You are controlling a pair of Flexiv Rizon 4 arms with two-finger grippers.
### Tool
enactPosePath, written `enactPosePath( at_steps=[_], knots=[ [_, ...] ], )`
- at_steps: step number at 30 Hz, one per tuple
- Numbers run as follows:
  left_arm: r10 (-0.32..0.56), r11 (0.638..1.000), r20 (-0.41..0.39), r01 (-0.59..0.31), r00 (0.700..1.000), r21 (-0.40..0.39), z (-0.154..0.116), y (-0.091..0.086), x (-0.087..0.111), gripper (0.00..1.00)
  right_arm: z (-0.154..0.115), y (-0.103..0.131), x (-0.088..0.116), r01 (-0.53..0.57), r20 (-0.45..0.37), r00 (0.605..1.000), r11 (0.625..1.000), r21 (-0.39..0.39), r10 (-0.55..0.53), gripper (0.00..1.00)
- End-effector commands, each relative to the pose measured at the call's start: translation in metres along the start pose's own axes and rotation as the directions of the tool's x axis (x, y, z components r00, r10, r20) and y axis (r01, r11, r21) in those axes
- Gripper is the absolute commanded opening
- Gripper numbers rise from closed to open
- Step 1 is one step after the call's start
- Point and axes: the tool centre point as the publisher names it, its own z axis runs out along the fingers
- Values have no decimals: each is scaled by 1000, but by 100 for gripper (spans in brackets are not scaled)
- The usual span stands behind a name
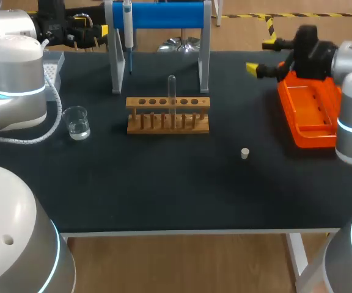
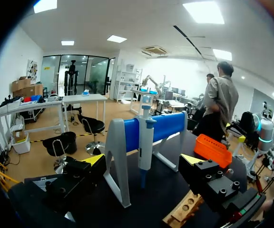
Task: Invert the test tube, pick up the pipette, mount the tip to pipette, aspirate from beaker and dispense into the tube, eject the tip, return the pipette, and cap with the stopper.
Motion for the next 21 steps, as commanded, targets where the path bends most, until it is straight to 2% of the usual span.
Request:
enactPosePath(
  at_steps=[1, 9, 13, 16, 21],
  knots=[
    [0, 1000, 0, 0, 1000, 2, 0, 1, 0, 100, -18, -16, 37, 2, -17, 1000, 1000, -25, -2, 100],
    [0, 1000, 0, 0, 1000, 2, 0, 1, 0, 100, -6, -46, 87, 8, -38, 999, 999, -54, -11, 100],
    [0, 1000, 0, 0, 1000, 2, 0, 1, 0, 100, 0, -50, 107, -1, -71, 997, 998, -64, -4, 100],
    [0, 1000, 0, 0, 1000, 2, 0, 1, 0, 100, 3, -51, 116, 23, -84, 996, 998, -59, -28, 100],
    [0, 1000, 0, 0, 1000, 2, 0, 1, 0, 100, 3, -51, 116, 23, -84, 996, 998, -59, -28, 100]
  ],
)
